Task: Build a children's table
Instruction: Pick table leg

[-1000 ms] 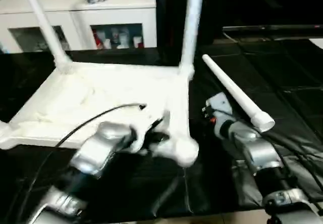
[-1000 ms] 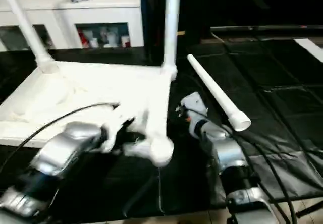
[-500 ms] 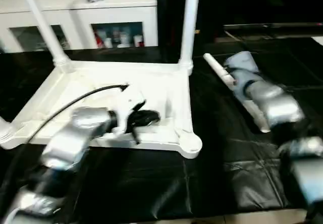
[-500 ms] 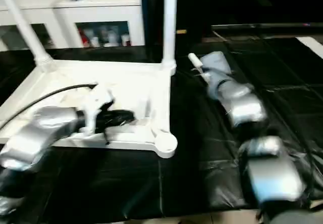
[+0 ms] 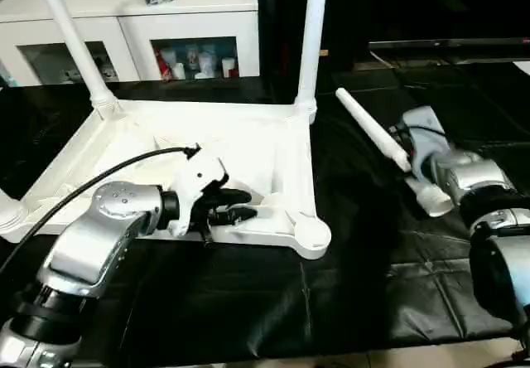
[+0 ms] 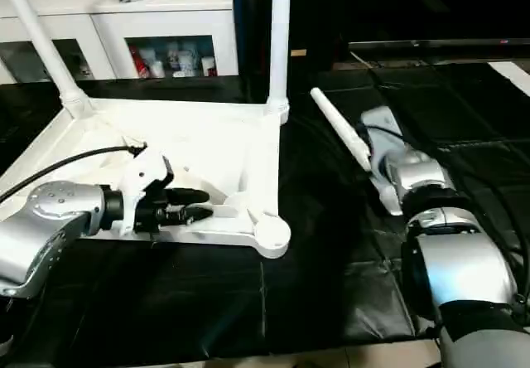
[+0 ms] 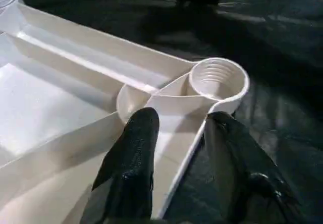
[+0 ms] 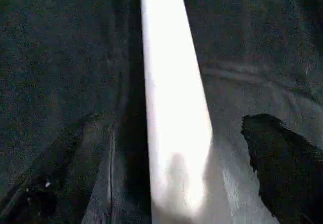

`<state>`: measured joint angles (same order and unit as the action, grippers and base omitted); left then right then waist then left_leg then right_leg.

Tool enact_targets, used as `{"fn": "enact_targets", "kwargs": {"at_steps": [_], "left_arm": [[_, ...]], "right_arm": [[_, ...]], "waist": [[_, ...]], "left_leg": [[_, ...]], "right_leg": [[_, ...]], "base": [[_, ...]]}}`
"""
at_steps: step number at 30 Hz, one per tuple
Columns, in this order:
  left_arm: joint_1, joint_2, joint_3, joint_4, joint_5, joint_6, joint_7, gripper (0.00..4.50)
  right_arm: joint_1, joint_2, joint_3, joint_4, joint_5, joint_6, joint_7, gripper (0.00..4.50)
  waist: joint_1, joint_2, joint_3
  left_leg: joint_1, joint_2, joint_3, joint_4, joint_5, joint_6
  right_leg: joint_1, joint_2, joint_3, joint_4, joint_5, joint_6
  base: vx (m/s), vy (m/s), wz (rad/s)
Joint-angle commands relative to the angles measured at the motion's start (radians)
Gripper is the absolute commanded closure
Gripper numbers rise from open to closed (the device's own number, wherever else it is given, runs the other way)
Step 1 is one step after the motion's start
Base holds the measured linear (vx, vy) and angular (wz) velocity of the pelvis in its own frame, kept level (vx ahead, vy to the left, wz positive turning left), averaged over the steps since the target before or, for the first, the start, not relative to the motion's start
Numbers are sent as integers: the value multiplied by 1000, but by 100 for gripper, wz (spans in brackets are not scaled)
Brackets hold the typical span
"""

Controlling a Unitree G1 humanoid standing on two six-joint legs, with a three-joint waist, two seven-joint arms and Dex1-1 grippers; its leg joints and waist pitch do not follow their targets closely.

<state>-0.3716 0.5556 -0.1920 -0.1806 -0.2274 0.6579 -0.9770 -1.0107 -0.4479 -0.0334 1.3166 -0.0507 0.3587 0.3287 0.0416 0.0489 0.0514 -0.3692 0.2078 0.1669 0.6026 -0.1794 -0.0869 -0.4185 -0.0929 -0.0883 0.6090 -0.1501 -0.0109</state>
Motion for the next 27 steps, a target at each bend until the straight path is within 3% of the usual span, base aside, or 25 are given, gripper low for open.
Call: {"fn": "enact_targets", "kwargs": {"at_steps": [1,2,3,6,8,9,13,15,18,21,24,27], "left_arm": [[4,25,13,-23,-7,18,0,239],[4,26,13,-24,-8,19,0,235],[4,27,13,-27,-10,21,1,222],[5,30,12,-32,-13,24,4,197],[5,32,11,-36,-16,29,6,190],[5,34,8,-39,-20,32,3,166],[7,43,0,-49,-32,41,-3,150],[10,47,-2,-56,-39,47,-7,120],[11,47,-3,-59,-41,50,-7,111],[10,48,-4,-59,-44,52,-9,76],[8,49,-5,-58,-48,55,-9,68],[8,49,-8,-62,-58,61,-7,32]], "right_arm": [[-12,-13,-30,23,29,49,12,0],[-12,-13,-34,25,31,56,17,0],[-12,-14,-39,28,32,61,22,36],[-16,-18,-45,34,27,73,32,39],[-24,-23,-52,39,28,97,54,65],[-28,-27,-46,43,24,125,84,81],[-29,-34,-29,48,7,163,128,109],[-28,-38,-23,49,-5,183,146,131],[-28,-40,-17,49,-12,189,160,157],[-27,-43,-17,48,-15,193,165,182],[-27,-45,-19,46,-20,195,166,208],[-23,-43,-18,44,-28,195,168,231]], "waist": [[5,-9,-62],[6,-9,-62],[6,-9,-62],[7,-8,-61],[8,-8,-60],[7,-7,-60],[9,-11,-60],[11,-10,-62],[11,-11,-62],[12,-14,-63],[14,-13,-62],[14,-17,-61]], "left_leg": [[4,0,7,-61,-321,13],[4,0,7,-61,-322,12],[4,1,7,-61,-324,11],[5,1,6,-61,-334,8],[6,1,5,-61,-346,7],[6,1,5,-61,-351,8],[4,0,5,-60,-344,8],[3,1,5,-60,-334,8],[2,2,5,-60,-324,11],[1,2,6,-60,-317,12],[3,1,7,-60,-322,10],[3,1,7,-59,-322,9]], "right_leg": [[57,-32,28,-74,-394,-208],[54,-32,27,-75,-402,-204],[54,-32,27,-75,-405,-203],[52,-32,26,-78,-426,-195],[50,-32,24,-80,-443,-191],[50,-31,24,-80,-449,-190],[50,-31,23,-81,-459,-182],[50,-32,24,-79,-448,-186],[51,-32,25,-77,-428,-195],[51,-31,25,-75,-416,-199],[50,-32,25,-77,-431,-195],[50,-32,25,-78,-439,-189]], "base": [[0,0,0],[0,0,0],[0,0,0],[0,0,0],[0,0,0],[0,0,0],[0,0,0],[0,0,0],[0,0,0],[0,0,0],[0,0,0],[0,0,0]]}}
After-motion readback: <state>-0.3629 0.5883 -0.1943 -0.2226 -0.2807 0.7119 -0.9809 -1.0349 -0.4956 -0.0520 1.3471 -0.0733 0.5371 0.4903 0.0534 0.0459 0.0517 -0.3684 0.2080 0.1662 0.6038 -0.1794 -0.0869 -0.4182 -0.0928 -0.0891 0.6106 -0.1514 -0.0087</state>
